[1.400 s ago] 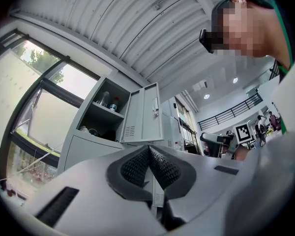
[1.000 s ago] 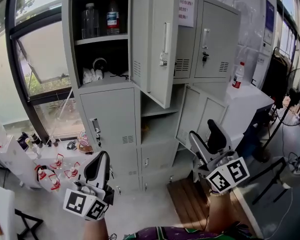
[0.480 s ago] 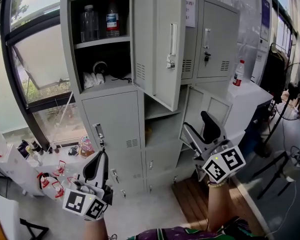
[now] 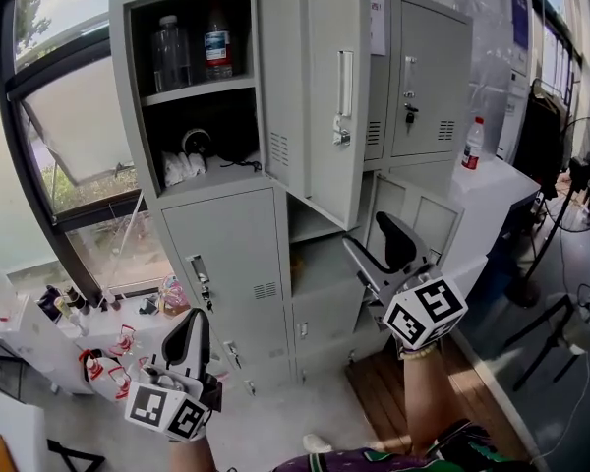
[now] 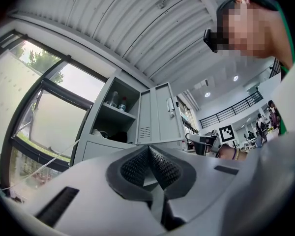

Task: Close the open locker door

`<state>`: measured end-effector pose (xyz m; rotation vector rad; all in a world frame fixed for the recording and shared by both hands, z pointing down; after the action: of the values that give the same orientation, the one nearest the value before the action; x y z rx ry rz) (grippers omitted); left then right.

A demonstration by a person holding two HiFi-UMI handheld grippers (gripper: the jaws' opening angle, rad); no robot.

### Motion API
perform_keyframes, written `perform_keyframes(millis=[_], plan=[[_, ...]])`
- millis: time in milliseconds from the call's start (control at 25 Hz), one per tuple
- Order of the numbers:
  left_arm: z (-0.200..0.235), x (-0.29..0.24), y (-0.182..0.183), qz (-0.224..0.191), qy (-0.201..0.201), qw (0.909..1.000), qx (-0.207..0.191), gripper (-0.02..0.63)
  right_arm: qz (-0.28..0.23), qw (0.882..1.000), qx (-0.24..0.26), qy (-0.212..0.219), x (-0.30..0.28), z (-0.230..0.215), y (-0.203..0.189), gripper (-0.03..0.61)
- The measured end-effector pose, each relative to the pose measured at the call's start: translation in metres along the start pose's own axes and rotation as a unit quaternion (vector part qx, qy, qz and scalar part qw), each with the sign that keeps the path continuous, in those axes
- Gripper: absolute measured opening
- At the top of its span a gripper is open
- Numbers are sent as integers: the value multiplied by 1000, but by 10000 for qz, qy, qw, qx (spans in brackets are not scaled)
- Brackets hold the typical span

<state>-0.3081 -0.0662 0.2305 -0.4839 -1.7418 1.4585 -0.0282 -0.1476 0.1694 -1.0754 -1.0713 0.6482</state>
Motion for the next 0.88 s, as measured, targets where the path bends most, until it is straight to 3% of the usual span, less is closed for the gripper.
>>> perform_keyframes(millis=[360, 880], plan=[[14, -20, 0, 34, 74, 9999, -125, 21, -92, 9996, -109, 256, -29, 1, -8, 264], [34, -28, -12, 105, 178, 9998, -61, 21, -328, 9987, 130, 358, -41, 17, -5, 202]])
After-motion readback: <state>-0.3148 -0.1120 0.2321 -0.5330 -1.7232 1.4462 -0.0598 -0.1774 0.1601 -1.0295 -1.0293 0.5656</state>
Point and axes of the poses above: the fingertips, and each gripper's own axes: x backward along the fingers, z to its left, y out of its top, the point moved 3 cm from there along x, backward along the fingers, and after that the axes turned 10 degrees about -y, right-handed, at the moved point
